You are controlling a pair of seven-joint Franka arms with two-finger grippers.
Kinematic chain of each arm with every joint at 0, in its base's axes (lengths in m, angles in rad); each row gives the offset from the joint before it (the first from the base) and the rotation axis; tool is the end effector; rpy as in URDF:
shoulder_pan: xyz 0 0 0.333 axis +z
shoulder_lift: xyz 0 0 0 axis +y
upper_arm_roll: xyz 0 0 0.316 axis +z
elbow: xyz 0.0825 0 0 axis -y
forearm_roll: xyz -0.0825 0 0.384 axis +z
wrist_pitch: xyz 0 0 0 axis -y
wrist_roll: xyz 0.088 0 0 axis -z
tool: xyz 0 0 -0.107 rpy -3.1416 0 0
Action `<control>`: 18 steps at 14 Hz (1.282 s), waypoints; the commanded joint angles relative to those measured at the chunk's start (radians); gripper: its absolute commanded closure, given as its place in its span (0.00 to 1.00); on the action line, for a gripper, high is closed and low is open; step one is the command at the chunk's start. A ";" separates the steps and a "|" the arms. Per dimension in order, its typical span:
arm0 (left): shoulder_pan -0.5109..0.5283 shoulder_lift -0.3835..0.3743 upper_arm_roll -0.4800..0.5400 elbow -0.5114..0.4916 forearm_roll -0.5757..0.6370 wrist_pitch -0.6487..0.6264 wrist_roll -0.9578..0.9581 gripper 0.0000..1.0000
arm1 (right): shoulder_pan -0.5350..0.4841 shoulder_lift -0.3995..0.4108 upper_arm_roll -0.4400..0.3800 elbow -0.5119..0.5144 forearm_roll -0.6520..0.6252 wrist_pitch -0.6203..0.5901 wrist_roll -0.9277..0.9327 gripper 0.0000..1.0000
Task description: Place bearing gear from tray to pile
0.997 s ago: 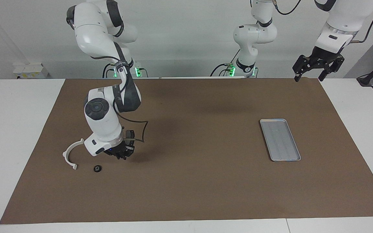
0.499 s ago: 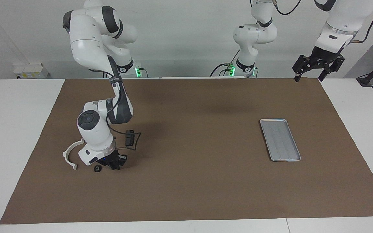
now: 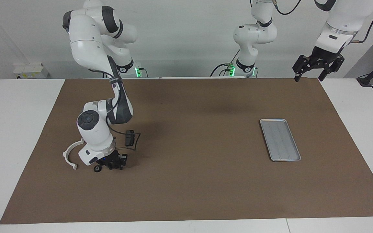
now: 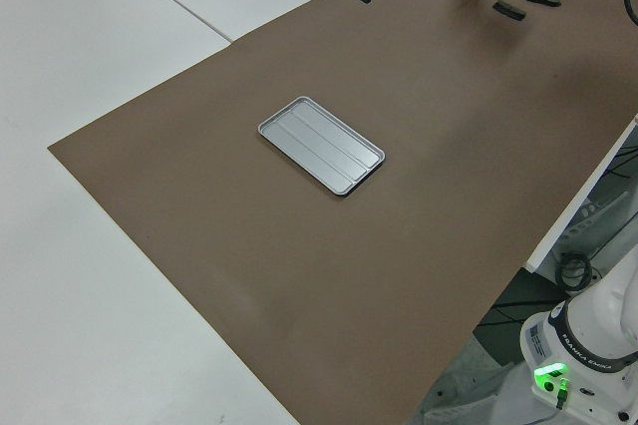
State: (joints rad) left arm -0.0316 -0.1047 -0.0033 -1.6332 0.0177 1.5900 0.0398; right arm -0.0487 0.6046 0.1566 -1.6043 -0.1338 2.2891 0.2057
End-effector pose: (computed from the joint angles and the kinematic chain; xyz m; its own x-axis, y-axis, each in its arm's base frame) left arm 0.5233 -0.0165 0.6532 0.9953 -0.0749 0.0607 -0.0738 -0.9971 -0.0205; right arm 0.6994 0.0574 0.2881 0.9949 -0.0452 0.0906 -0.0454 -0.9990 0.0008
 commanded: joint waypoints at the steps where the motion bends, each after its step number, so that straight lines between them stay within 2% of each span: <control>1: 0.012 -0.036 -0.007 -0.037 -0.013 -0.005 0.008 0.00 | -0.010 -0.043 0.011 -0.023 0.014 -0.008 -0.014 0.00; 11: 0.012 -0.036 -0.007 -0.037 -0.013 -0.004 0.008 0.00 | -0.002 -0.155 0.011 -0.023 0.014 -0.083 -0.026 0.00; 14: 0.012 -0.036 -0.007 -0.037 -0.013 -0.005 0.008 0.00 | 0.001 -0.256 0.011 -0.020 0.017 -0.225 -0.028 0.00; 18: 0.012 -0.036 -0.007 -0.037 -0.013 -0.005 0.008 0.00 | 0.018 -0.461 0.009 -0.025 0.077 -0.489 -0.025 0.00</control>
State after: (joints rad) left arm -0.0316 -0.1048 -0.0033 -1.6332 0.0177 1.5897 0.0398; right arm -0.0295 0.2472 0.1639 -1.5921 -0.1059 1.8872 0.2057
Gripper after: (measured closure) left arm 0.000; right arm 0.000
